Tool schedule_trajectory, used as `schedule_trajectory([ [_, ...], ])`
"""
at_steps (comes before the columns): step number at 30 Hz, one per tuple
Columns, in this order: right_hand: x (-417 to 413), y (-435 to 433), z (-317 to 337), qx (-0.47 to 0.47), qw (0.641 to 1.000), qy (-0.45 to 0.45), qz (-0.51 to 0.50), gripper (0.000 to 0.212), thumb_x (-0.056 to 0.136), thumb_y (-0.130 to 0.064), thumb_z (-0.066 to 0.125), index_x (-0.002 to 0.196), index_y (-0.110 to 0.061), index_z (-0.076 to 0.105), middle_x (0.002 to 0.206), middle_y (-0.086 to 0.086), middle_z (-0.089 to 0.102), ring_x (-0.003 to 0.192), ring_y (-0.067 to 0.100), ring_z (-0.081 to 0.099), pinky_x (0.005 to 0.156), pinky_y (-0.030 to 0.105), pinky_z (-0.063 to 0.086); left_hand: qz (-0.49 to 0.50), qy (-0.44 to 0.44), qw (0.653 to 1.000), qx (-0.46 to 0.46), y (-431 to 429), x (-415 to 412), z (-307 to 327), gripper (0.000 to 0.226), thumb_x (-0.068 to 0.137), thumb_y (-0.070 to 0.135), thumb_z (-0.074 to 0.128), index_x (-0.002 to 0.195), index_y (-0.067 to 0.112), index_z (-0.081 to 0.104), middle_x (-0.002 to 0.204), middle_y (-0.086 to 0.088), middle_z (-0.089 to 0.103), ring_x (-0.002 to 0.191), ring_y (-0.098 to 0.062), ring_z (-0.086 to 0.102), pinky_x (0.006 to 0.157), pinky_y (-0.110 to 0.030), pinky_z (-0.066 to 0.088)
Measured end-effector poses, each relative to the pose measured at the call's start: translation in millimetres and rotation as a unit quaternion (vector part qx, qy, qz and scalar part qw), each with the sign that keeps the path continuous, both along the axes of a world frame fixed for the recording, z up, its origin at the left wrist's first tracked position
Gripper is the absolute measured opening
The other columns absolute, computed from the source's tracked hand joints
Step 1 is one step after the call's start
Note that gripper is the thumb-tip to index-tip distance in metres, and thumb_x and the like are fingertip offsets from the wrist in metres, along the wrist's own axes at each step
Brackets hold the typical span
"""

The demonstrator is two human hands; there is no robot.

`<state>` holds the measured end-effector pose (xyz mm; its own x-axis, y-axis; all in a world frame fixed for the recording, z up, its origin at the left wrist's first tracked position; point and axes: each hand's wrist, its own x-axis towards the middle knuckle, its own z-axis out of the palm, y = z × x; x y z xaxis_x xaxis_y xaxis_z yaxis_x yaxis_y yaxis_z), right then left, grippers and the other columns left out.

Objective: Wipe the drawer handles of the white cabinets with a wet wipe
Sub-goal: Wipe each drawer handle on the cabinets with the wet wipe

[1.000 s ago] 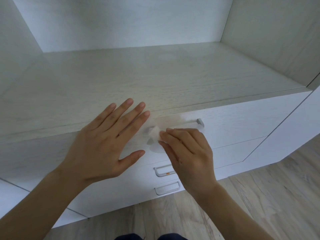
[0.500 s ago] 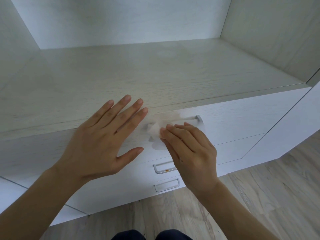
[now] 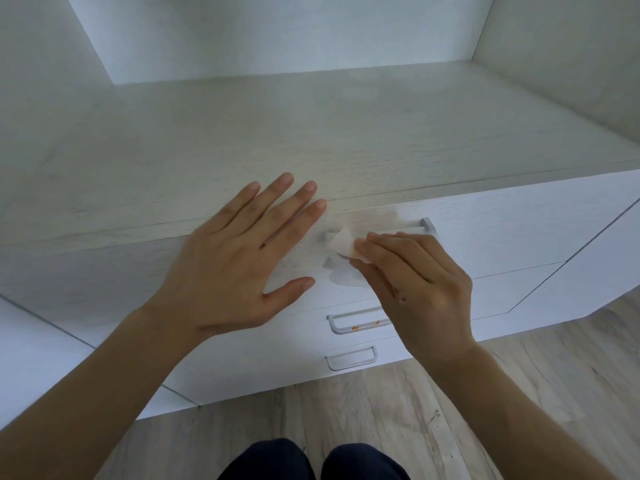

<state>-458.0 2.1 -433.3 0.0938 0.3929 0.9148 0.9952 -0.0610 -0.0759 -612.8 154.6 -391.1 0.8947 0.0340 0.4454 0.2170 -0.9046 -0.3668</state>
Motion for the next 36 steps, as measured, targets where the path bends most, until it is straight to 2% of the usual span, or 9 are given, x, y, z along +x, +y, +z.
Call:
schedule_trajectory([
  [8, 3.7, -1.2, 4.1, -0.008, 1.0, 0.019, 0.001, 0.012, 0.082, -0.018, 0.075, 0.083, -0.006, 0.075, 0.081, 0.006, 0.072, 0.072, 0.021, 0.067, 0.065, 0.031, 0.056, -0.001, -0.003, 1.0, 0.001, -0.7, 0.3, -0.1, 0.068, 0.095, 0.051, 0.032, 0.149, 0.009, 0.027, 0.155, -0.01, 0.027, 0.144, -0.026, 0.022, 0.118, -0.042, 0.017],
  [16, 5.5, -0.5, 1.0, -0.008, 1.0, -0.008, 0.006, 0.012, 0.083, -0.016, 0.074, 0.085, -0.004, 0.075, 0.083, 0.007, 0.073, 0.073, 0.021, 0.068, 0.062, 0.033, 0.057, -0.003, 0.005, 1.0, -0.004, 0.3, 0.4, 0.6, 0.069, 0.095, 0.052, 0.031, 0.149, 0.01, 0.025, 0.155, -0.009, 0.025, 0.145, -0.025, 0.02, 0.118, -0.041, 0.016],
  [27, 3.2, 0.5, -4.8, 0.002, 1.0, -0.009, 0.001, 0.01, 0.085, -0.011, 0.071, 0.088, -0.002, 0.074, 0.087, 0.009, 0.073, 0.082, 0.023, 0.069, 0.072, 0.033, 0.058, -0.007, -0.008, 1.0, 0.002, 0.7, 0.7, -0.9, 0.069, 0.095, 0.052, 0.031, 0.149, 0.009, 0.026, 0.155, -0.009, 0.025, 0.144, -0.025, 0.021, 0.118, -0.041, 0.015],
  [36, 9.7, -3.9, -4.3, -0.021, 1.0, -0.019, 0.012, 0.012, 0.083, -0.008, 0.072, 0.093, -0.001, 0.073, 0.091, 0.01, 0.072, 0.084, 0.024, 0.068, 0.073, 0.034, 0.057, -0.006, -0.007, 1.0, 0.004, 2.3, 0.6, -2.1, 0.068, 0.096, 0.052, 0.029, 0.149, 0.01, 0.023, 0.156, -0.008, 0.023, 0.145, -0.025, 0.019, 0.119, -0.041, 0.015],
])
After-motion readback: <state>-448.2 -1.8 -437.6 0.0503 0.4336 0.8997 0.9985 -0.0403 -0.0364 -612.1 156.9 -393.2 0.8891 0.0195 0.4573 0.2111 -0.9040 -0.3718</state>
